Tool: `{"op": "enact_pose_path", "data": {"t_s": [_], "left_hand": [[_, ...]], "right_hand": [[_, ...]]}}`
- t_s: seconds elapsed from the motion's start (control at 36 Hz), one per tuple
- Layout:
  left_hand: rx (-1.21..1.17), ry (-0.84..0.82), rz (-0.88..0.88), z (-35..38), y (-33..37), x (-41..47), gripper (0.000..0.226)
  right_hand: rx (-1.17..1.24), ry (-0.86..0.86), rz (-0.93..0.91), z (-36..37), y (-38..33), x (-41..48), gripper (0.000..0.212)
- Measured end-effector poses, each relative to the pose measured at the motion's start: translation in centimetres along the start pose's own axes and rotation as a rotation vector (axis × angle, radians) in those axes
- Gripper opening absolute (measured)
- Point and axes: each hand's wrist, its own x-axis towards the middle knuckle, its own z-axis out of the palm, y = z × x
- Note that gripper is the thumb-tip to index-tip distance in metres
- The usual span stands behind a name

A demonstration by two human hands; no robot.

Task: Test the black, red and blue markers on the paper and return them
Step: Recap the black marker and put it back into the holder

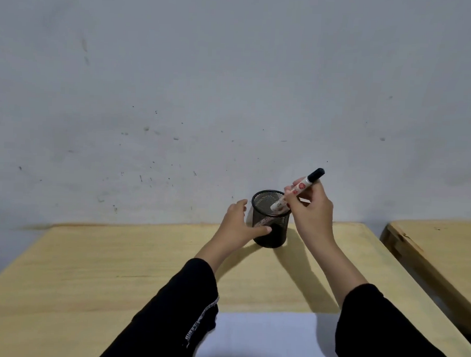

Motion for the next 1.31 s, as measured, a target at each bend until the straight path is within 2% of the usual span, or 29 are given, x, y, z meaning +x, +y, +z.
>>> {"op": "enact_pose_path", "data": {"t_s": [0.06, 0.17, 0.25, 0.31, 0.44, 0.81, 1.0, 1.19, 1.31], "left_hand": [[-0.031, 0.0, 0.015, 0.3, 0.1, 0.2, 0.09], [-0.186, 0.016, 0.098, 1.7, 0.0, -0.1, 0.066], [-0.218, 0.042, 0.137, 1.7, 0.1, 0.1, 0.061], [-0.226, 0.048, 0.151, 1.4, 0.2, 0.1, 0.06], [-0.27, 0.034, 0.165, 0.8, 0.2, 0.2, 0.058], [-0.329, 0.006, 0.15, 0.5, 0.4, 0.1, 0.058], [-0.31, 0.004, 0.149, 0.4, 0.3, 0.0, 0.061], [-0.383, -0.047, 0.151, 0.3, 0.7, -0.5, 0.056], [-0.391, -0.035, 0.154, 0.3, 0.8, -0.6, 0.056]], "right_hand": [[-0.055, -0.031, -0.028, -0.2, 0.0, 0.2, 0.003], [-0.18, -0.083, -0.106, -1.2, 0.2, 0.8, 0.003], [-0.209, -0.157, -0.111, -1.5, -0.4, 1.3, 0.02], [-0.211, -0.207, -0.103, -1.7, -0.7, 1.6, 0.024], [-0.174, -0.315, -0.093, -2.1, -1.5, 2.1, 0.005], [-0.167, -0.405, -0.065, -2.6, -1.8, 2.5, 0.017], [-0.139, -0.376, -0.085, -2.9, -1.8, 2.3, 0.023], [-0.11, -0.126, -0.106, -3.7, -1.5, 2.6, 0.016], [-0.155, -0.09, -0.071, -3.6, -1.1, 3.1, 0.01]]}}
